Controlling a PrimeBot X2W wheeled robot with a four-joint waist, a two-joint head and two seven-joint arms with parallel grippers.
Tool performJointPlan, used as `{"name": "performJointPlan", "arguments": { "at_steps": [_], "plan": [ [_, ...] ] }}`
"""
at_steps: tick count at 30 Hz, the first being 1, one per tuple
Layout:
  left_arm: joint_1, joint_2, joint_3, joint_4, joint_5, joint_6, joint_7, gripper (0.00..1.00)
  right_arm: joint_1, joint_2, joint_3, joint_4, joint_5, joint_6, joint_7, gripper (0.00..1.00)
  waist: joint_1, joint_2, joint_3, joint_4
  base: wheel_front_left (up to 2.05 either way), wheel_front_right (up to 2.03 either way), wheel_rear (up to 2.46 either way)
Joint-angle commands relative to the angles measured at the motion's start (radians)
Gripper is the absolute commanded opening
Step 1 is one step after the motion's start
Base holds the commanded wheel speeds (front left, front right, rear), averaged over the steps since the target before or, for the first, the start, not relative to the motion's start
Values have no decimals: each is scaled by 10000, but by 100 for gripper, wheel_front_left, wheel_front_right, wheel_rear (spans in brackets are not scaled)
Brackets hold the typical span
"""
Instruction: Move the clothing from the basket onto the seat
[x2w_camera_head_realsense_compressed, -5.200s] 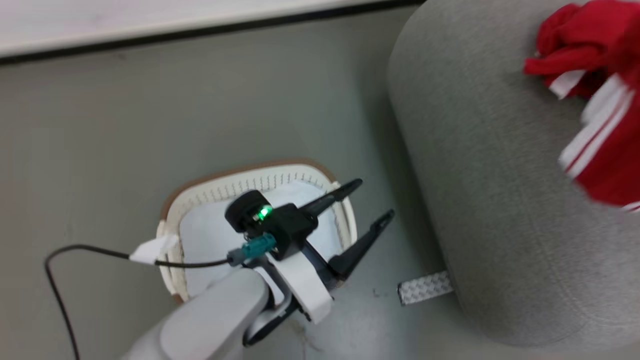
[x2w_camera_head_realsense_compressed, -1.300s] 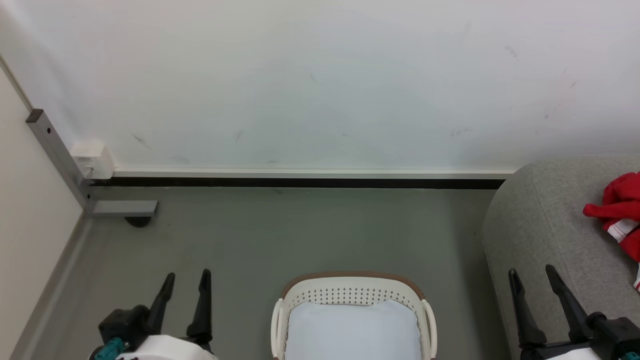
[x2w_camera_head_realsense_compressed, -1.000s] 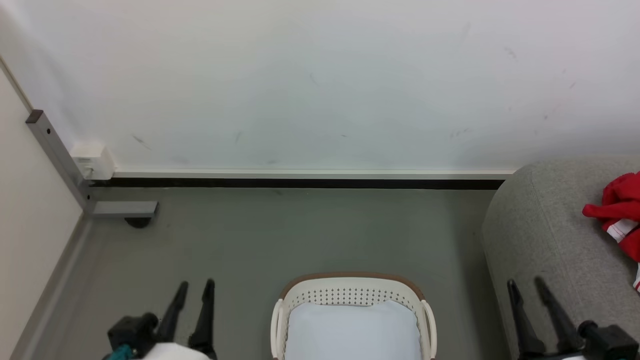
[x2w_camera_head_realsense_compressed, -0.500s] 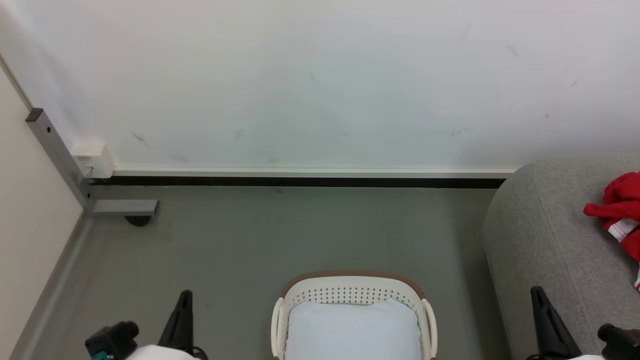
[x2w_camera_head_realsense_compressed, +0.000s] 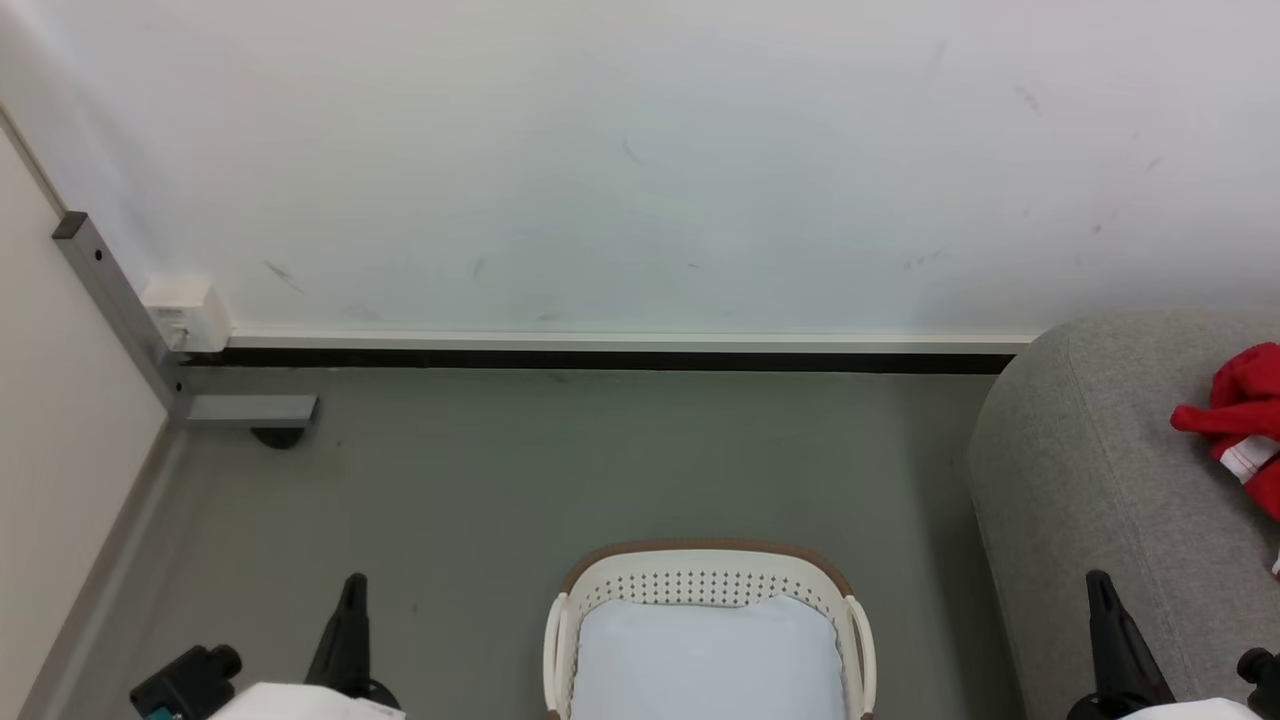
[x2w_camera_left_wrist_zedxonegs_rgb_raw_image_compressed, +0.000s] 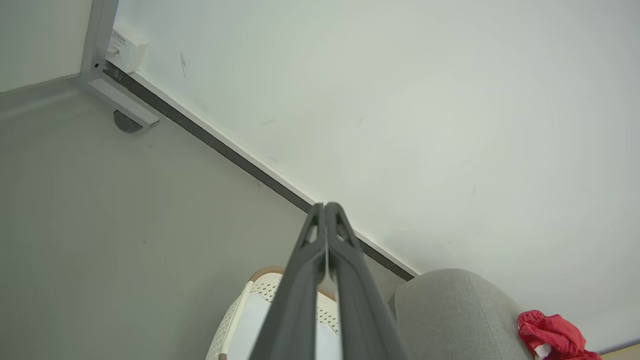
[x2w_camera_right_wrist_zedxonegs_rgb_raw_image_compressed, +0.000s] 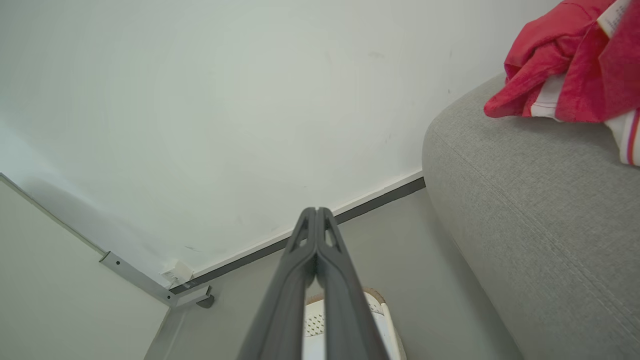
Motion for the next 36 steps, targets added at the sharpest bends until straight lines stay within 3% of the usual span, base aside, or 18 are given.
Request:
{"name": "performJointPlan", "arguments": {
  "at_steps": [1, 36],
  "plan": [
    [-136, 51, 55, -219, -331, -10, 80, 0, -320, -33, -109, -170, 285, -4, 76, 0, 0, 0, 3, 3, 0, 0, 0],
    [-98, 73, 492, -735, -4522, -20, 1229, 0, -537, 186, -815, -267, 4232, -11, 1225, 0, -1, 0, 124, 68, 0, 0, 0]
  ]
}}
